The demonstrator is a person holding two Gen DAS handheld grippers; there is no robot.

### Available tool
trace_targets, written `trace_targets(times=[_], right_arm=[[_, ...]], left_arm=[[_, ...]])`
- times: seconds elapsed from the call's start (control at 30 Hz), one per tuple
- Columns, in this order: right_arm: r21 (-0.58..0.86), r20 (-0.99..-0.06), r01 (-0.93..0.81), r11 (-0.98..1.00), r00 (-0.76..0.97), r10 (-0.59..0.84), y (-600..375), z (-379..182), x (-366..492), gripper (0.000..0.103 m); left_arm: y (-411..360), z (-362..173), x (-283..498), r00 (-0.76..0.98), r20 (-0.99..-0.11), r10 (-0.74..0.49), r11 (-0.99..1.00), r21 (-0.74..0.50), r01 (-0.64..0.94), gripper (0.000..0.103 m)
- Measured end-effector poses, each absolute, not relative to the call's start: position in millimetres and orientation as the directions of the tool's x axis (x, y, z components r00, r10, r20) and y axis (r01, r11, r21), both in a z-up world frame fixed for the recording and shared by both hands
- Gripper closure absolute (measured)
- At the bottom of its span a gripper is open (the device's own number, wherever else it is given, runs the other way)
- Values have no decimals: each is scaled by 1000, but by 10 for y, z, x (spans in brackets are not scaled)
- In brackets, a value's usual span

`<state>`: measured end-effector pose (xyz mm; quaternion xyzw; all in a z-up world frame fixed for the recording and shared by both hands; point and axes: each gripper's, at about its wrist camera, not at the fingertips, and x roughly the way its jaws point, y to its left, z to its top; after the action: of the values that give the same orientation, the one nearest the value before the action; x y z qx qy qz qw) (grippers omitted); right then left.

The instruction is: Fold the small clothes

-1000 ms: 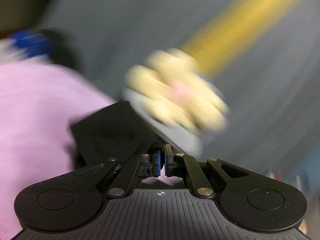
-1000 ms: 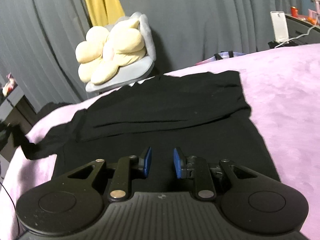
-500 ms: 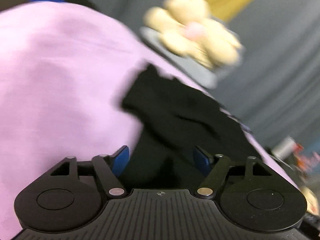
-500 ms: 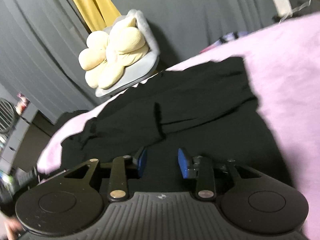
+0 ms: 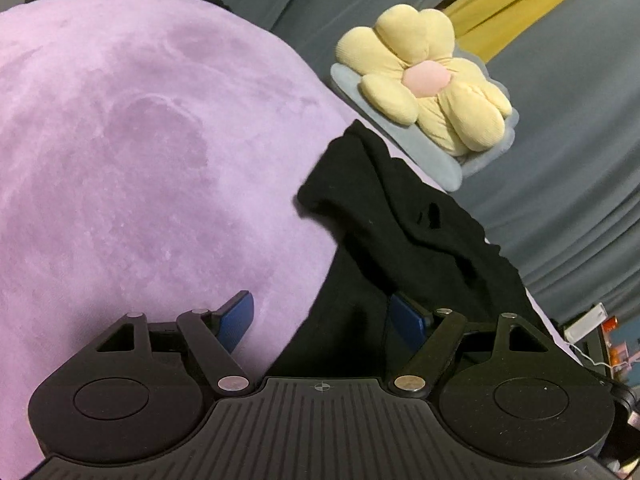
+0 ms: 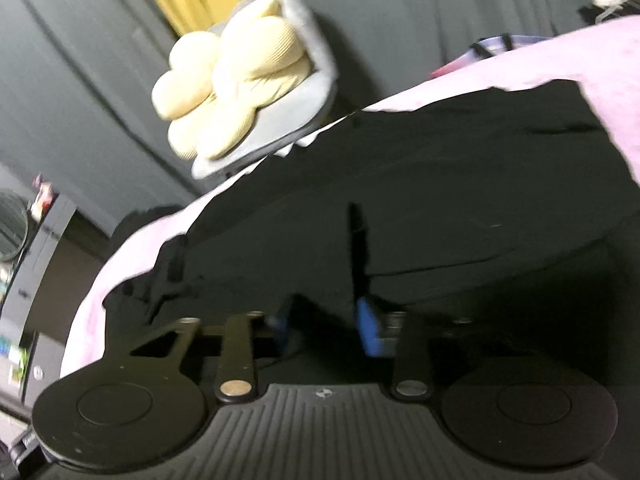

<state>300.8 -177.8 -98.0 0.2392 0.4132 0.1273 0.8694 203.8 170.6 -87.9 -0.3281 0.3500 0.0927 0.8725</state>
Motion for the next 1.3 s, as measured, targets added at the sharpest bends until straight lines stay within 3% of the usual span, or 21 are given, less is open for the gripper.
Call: trace_targets(times=[0.03, 0.1, 0.23, 0.3, 0.37, 0.43, 0.53, 0.57, 0.63, 0.87, 1.0, 1.13, 1.3], right_arm=[[495, -660, -40, 868, 632, 406, -1748, -943, 3021, 100], [442, -631, -70, 895, 685, 365, -1751, -758, 2993, 100], [360, -472, -49, 932, 852, 227, -2103, -238, 2772, 100], [278, -461, 32, 960, 881, 104, -2330, -189, 2719, 100], [265, -513, 97, 959, 857, 55, -2562, -330, 2762, 100], [307, -616, 136, 942, 783, 87, -2743, -584, 2852, 99], [383, -665, 185, 905, 736, 131, -2871, -857, 2826, 93], [418, -662, 193, 888, 734, 152, -2895, -898, 2823, 86], [463, -649, 210, 861, 742, 168, -2938, -943, 2837, 81], [485, -627, 233, 843, 764, 150, -3013, -874, 3032, 81], [500, -572, 303, 811, 819, 47, -3179, -707, 2998, 80], [516, -642, 257, 817, 747, 170, -3125, -831, 2954, 77], [612, -614, 219, 760, 737, 282, -3051, -991, 2829, 64]], left_arm=[[1679, -880, 2044, 737, -672, -65, 774, -500, -387, 23], [1609, -865, 2052, 738, -672, -60, 797, -477, -370, 23], [1503, -835, 2049, 748, -662, -59, 828, -451, -334, 22], [1459, -851, 2059, 743, -665, -68, 834, -447, -323, 22], [1404, -879, 2075, 735, -674, -78, 844, -436, -311, 22], [1345, -891, 2085, 728, -682, -72, 858, -414, -303, 22], [1271, -881, 2082, 729, -682, -58, 882, -378, -284, 22], [1259, -884, 2082, 728, -684, -56, 884, -372, -282, 21], [1242, -898, 2082, 725, -686, -53, 889, -364, -279, 21], [1193, -924, 2091, 726, -687, -40, 905, -333, -265, 19], [1183, -947, 2101, 724, -689, -30, 912, -315, -262, 18], [1191, -954, 2104, 723, -690, -29, 910, -317, -266, 18], [1188, -959, 2091, 725, -688, -26, 911, -315, -266, 18]])
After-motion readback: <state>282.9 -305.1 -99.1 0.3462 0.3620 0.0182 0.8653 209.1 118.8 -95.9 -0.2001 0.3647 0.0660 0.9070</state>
